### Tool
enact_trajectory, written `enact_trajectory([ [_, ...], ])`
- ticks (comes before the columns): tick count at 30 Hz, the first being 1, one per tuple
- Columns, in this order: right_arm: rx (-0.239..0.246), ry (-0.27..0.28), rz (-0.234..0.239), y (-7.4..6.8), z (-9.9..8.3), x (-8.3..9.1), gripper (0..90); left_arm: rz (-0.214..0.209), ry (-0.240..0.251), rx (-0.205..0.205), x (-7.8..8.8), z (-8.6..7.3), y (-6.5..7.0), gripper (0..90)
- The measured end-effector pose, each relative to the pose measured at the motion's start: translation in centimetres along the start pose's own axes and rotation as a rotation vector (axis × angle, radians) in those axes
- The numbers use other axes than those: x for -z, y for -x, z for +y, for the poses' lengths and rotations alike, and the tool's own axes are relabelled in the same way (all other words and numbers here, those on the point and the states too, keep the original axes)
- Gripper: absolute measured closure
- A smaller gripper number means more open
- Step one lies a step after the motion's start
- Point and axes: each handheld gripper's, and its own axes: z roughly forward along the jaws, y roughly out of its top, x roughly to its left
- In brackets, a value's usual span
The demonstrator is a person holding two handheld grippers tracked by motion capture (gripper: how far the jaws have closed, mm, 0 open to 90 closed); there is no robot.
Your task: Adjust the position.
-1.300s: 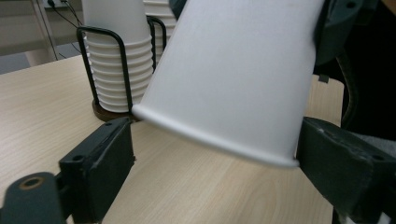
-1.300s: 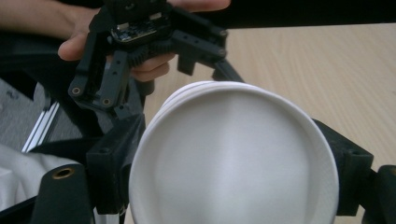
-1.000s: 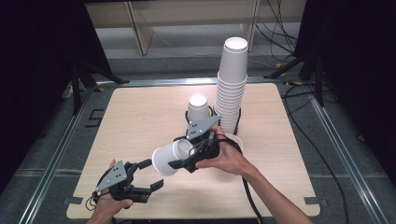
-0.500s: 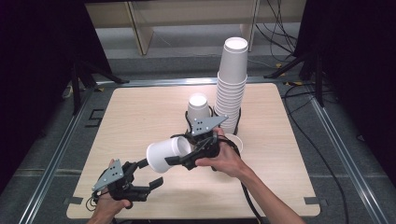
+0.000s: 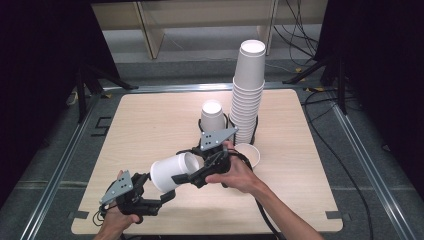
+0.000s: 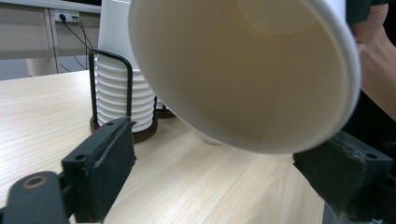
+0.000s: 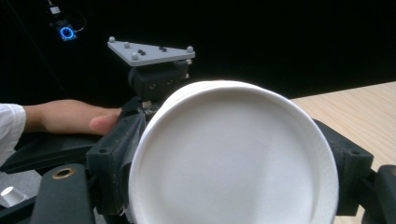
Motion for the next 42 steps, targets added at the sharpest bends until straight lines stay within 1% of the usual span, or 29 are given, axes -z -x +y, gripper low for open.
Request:
enact_trajectory([
  [2,-0.002,-0.002,0.008,-0.1,-0.1,-0.1,22.2,-0.005,0.005,-0.002,0.0,0.0,0.1,11.1],
  [4,-0.026,-0.014,0.010,-0.2,-0.2,-0.2,22.2,-0.004,0.006,-0.004,0.0,0.1,0.2,9.6],
  [5,-0.004,-0.007,0.016,-0.1,-0.3,-0.4,22.2,-0.004,0.004,-0.006,0.0,0.1,0.2,8.1],
  [6,-0.013,-0.012,0.020,-0.1,-0.4,-0.4,22.2,-0.005,0.010,-0.005,0.0,0.1,0.2,6.8],
  [7,-0.005,-0.013,0.017,-0.1,-0.4,-0.5,22.2,-0.004,0.010,-0.005,0.0,0.1,0.2,5.9],
  [11,-0.017,-0.019,0.024,-0.1,-0.6,-0.6,22.2,-0.012,0.021,-0.008,0.0,0.1,0.2,1.4],
  [12,-0.016,-0.016,0.030,-0.1,-0.7,-0.7,22.2,-0.018,0.030,-0.004,0.0,0.1,0.2,0.6],
  [15,-0.014,-0.024,0.040,-0.1,-0.8,-0.9,22.3,-0.024,0.029,-0.008,0.0,0.2,0.3,0.0],
  [17,-0.044,-0.033,0.045,-0.3,-1.0,-1.1,22.2,-0.025,0.029,-0.019,0.0,0.2,0.3,0.0],
  [18,-0.022,-0.028,0.050,-0.2,-1.0,-1.2,22.2,-0.027,0.033,-0.014,0.0,0.2,0.4,0.0],
  [19,-0.015,-0.029,0.054,-0.2,-1.1,-1.3,22.2,-0.029,0.030,-0.022,0.0,0.2,0.4,0.0],
  [20,-0.019,-0.031,0.057,-0.2,-1.1,-1.3,22.2,-0.029,0.029,-0.033,0.0,0.2,0.4,0.0],
  [21,-0.014,-0.028,0.061,-0.2,-1.2,-1.5,22.2,-0.027,0.029,-0.027,0.0,0.2,0.5,0.0],
  [23,-0.020,-0.029,0.065,-0.3,-1.2,-1.5,22.2,-0.030,0.027,-0.028,-0.1,0.2,0.6,0.0],
  [24,-0.015,-0.024,0.067,-0.2,-1.3,-1.6,22.2,-0.027,0.027,-0.034,-0.1,0.1,0.6,0.0],
  [26,-0.015,-0.029,0.057,-0.3,-1.2,-1.6,22.2,-0.017,0.021,-0.017,-0.1,0.2,0.6,0.0],
  [27,-0.004,-0.026,0.051,-0.2,-1.2,-1.5,22.3,-0.018,0.022,-0.027,0.0,0.2,0.5,0.3],
  [28,-0.020,-0.021,0.058,-0.2,-1.1,-1.4,22.2,-0.015,0.028,-0.025,0.0,0.2,0.5,1.7],
  [29,-0.020,-0.009,0.053,0.0,-1.1,-1.2,22.2,-0.013,0.033,-0.024,0.1,0.2,0.5,3.4],
  [31,-0.029,0.001,0.043,0.2,-1.0,-0.8,22.2,-0.001,0.034,-0.038,0.2,0.3,0.4,5.1],
  [33,-0.037,0.009,0.041,0.3,-1.0,-0.4,22.3,0.010,0.038,-0.039,0.2,0.4,0.4,3.8],
  [35,-0.026,0.013,0.040,0.3,-1.0,-0.3,22.3,0.027,0.039,-0.041,0.1,0.3,0.5,1.5],
  [36,-0.025,0.015,0.038,0.3,-1.0,-0.3,22.3,0.026,0.042,-0.045,0.1,0.3,0.5,0.0],
  [37,-0.048,0.010,0.048,0.2,-1.0,-0.2,22.3,0.031,0.040,-0.046,0.1,0.3,0.5,0.0],
  [38,-0.028,0.017,0.035,0.3,-0.9,-0.2,22.2,0.034,0.041,-0.044,0.1,0.3,0.5,0.7],
  [39,-0.025,0.021,0.033,0.4,-1.0,-0.2,22.3,0.029,0.043,-0.049,0.1,0.3,0.4,0.0],
  [40,-0.033,0.017,0.044,0.4,-1.0,-0.1,22.3,0.030,0.041,-0.057,0.1,0.3,0.4,0.0],
  [41,-0.027,0.019,0.045,0.4,-1.0,-0.2,22.3,0.033,0.038,-0.061,0.1,0.3,0.5,0.0],
  [42,-0.069,0.001,0.047,0.1,-1.1,-0.1,22.3,0.033,0.038,-0.063,0.1,0.3,0.5,0.0],
])
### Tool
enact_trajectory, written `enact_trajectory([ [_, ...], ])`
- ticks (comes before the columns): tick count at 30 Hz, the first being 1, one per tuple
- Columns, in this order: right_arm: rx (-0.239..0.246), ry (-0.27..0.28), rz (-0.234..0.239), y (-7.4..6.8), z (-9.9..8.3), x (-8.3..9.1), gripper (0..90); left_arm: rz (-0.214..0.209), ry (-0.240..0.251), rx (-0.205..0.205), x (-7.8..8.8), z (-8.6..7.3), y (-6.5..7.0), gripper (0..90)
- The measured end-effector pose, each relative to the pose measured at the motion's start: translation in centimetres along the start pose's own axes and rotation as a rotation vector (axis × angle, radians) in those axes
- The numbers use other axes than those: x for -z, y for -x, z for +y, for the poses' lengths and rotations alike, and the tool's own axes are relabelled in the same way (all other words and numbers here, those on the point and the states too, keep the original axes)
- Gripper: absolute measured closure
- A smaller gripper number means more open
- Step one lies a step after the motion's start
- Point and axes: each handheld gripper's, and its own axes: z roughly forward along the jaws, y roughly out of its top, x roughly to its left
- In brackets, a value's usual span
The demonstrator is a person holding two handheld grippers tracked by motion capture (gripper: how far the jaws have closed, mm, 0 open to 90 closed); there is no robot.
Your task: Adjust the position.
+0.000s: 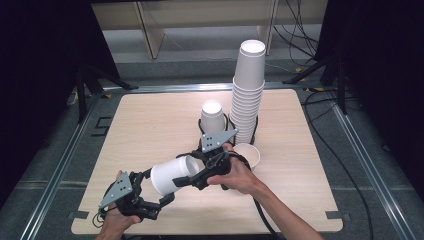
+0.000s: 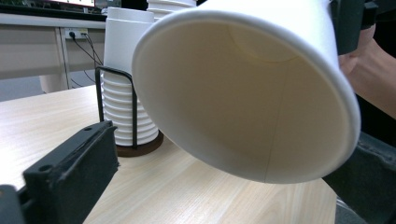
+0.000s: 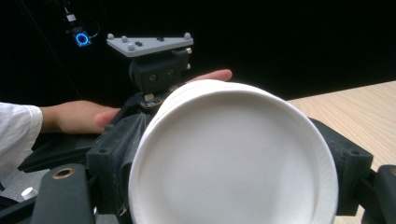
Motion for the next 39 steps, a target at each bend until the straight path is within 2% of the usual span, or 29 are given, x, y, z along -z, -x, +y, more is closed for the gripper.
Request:
enact_trajectory([
  [2,0.040,0.009,-0.002,0.2,0.0,-0.1,22.3,0.007,-0.005,0.004,0.0,0.0,0.0,0.0],
  [3,0.037,0.011,0.000,0.2,0.0,-0.1,22.3,0.011,-0.008,0.004,0.0,0.0,0.1,0.0],
  [4,0.010,0.008,0.003,0.1,0.0,-0.1,22.2,0.022,-0.010,0.009,-0.1,0.0,0.1,0.0],
  [5,0.013,0.009,-0.003,0.1,0.0,-0.1,22.3,0.026,-0.017,0.009,-0.1,0.0,0.0,0.0],
  [6,0.044,0.024,-0.004,0.4,0.0,-0.1,22.3,0.021,-0.016,0.006,-0.1,0.0,0.0,0.0],
  [8,0.031,0.027,0.018,0.4,0.0,0.0,22.3,0.033,-0.027,-0.006,-0.2,-0.1,0.1,0.0],
  [9,0.033,0.026,0.012,0.4,0.0,0.0,22.3,0.044,-0.033,-0.008,-0.3,-0.1,0.1,0.0],
  [10,-0.007,0.015,0.013,0.2,0.0,0.2,22.3,0.052,-0.036,0.001,-0.4,-0.1,0.1,0.0],
  [12,0.031,0.036,0.009,0.5,0.0,0.2,22.3,0.057,-0.042,0.002,-0.3,-0.1,0.0,0.0],
  [17,0.016,0.037,0.013,0.8,-0.1,0.6,22.3,0.043,-0.018,-0.006,-0.1,0.0,0.0,0.0],
  [19,0.024,0.040,0.015,0.9,-0.2,0.5,22.4,0.035,-0.024,-0.007,-0.1,0.0,0.0,0.2],
  [20,-0.004,0.030,0.024,0.8,-0.2,0.6,22.4,0.030,-0.018,-0.011,-0.1,0.0,0.0,0.6],
  [21,0.013,0.031,0.028,1.0,-0.3,0.5,22.4,0.025,-0.013,-0.012,-0.1,0.0,0.1,0.6],
  [24,0.009,0.021,0.037,1.0,-0.6,0.2,22.4,0.011,0.011,-0.029,-0.1,0.1,0.2,0.0],
  [27,-0.005,0.019,0.054,1.1,-0.7,-0.1,22.4,0.009,0.013,-0.041,0.0,0.1,0.3,0.0],
  [28,-0.028,0.008,0.057,0.9,-0.8,-0.1,22.4,0.005,0.017,-0.044,0.0,0.1,0.3,0.0],
  [30,-0.008,0.013,0.065,1.1,-0.9,-0.4,22.4,-0.001,0.018,-0.047,0.0,0.1,0.4,0.0],
  [35,-0.012,-0.003,0.071,1.0,-1.1,-0.8,22.4,-0.008,0.021,-0.050,0.0,0.1,0.5,0.0],
  [37,-0.033,-0.018,0.073,0.8,-1.2,-0.8,22.4,-0.016,0.028,-0.059,0.0,0.1,0.5,0.0],
  [39,-0.024,-0.017,0.074,0.8,-1.2,-1.0,22.4,-0.019,0.025,-0.059,0.0,0.1,0.5,0.0],
])
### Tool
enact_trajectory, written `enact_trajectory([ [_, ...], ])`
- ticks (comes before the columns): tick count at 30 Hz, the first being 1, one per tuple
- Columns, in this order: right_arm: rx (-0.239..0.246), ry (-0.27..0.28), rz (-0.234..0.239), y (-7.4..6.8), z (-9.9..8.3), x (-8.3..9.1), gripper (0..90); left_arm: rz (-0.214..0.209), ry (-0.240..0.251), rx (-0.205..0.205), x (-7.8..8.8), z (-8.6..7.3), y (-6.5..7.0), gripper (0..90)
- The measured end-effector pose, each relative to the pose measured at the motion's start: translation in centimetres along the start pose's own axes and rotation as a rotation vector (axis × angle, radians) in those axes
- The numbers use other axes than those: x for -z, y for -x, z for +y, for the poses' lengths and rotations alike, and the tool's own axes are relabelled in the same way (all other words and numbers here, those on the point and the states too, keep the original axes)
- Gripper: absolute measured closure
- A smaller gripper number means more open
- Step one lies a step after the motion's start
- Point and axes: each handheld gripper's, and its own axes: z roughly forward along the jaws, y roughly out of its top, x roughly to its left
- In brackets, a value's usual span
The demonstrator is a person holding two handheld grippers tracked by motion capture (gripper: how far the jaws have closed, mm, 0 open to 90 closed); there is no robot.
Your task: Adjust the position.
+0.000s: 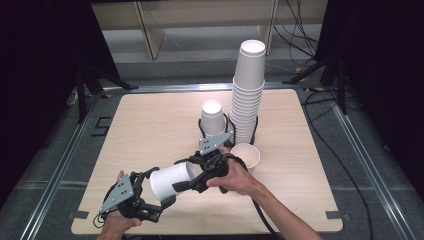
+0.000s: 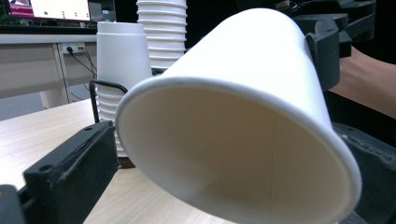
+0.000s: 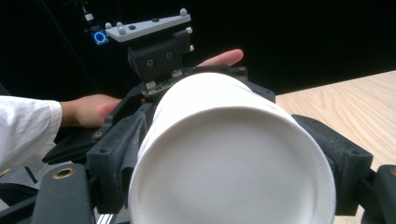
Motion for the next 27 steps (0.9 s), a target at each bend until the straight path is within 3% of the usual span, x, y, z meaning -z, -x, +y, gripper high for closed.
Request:
enact_trajectory([
  [4,0.022,-0.001,0.005,0.13,-0.06,-0.21,22.4,-0.012,0.002,-0.008,0.05,-0.06,0.02,0.8],
  [10,0.005,-0.013,0.013,0.10,-0.22,-0.30,22.3,-0.028,0.005,-0.015,0.25,0.00,0.04,4.7],
  [17,0.019,-0.030,0.011,0.00,-0.10,-0.09,21.5,-0.051,-0.005,-0.030,0.36,0.14,0.08,8.2],
  [27,0.052,-0.064,-0.038,-0.57,0.36,0.32,14.8,-0.068,-0.028,-0.074,0.43,0.39,0.45,12.1],
])
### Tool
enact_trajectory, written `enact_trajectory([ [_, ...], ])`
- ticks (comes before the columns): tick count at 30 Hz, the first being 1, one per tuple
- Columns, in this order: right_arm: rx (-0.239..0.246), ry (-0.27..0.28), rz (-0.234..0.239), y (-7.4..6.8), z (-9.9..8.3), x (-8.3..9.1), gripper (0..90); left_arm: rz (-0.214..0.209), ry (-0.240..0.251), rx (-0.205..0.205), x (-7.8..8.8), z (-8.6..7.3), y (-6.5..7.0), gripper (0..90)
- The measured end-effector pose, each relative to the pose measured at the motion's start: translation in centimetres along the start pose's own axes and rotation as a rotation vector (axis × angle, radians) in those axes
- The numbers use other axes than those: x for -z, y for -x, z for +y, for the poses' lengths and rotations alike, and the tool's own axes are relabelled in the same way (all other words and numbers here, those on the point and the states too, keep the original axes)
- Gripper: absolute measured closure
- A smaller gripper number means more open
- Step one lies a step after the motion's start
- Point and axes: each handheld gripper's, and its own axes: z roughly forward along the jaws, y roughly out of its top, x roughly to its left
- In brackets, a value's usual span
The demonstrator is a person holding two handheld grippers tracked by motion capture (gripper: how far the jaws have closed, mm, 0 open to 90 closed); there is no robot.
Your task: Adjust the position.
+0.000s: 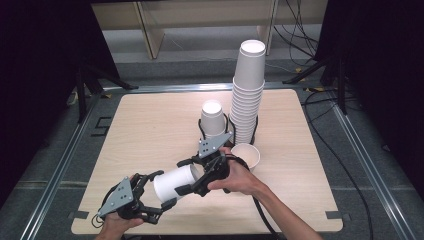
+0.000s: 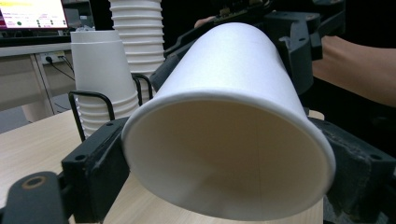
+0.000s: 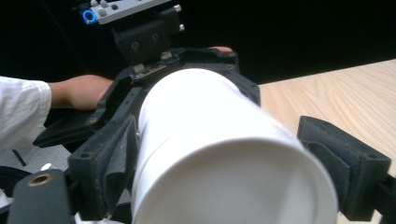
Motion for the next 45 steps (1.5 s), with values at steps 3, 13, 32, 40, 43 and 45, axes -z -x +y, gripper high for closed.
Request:
enact_trajectory([
  [3,0.020,-0.013,-0.033,-0.3,0.5,0.6,15.3,0.002,-0.018,-0.004,0.0,0.0,-0.1,12.3],
  [13,0.225,-0.172,-0.243,-3.0,2.4,2.8,15.4,0.008,-0.092,-0.006,-0.3,-0.4,-0.3,12.4],
  [32,0.412,-0.472,-0.253,-4.5,1.2,0.1,16.0,-0.038,-0.185,-0.045,-0.6,-0.4,0.1,12.6],
  [40,0.432,-0.541,-0.221,-4.6,0.6,-1.2,16.0,-0.064,-0.200,-0.052,-0.6,-0.4,0.3,12.6],
  [43,0.453,-0.570,-0.239,-4.6,0.6,-1.4,16.7,-0.076,-0.185,-0.045,-0.8,-0.5,0.4,12.7],
  [45,0.455,-0.582,-0.237,-4.6,0.5,-1.6,16.7,-0.073,-0.203,-0.056,-0.7,-0.4,0.4,12.7],
])
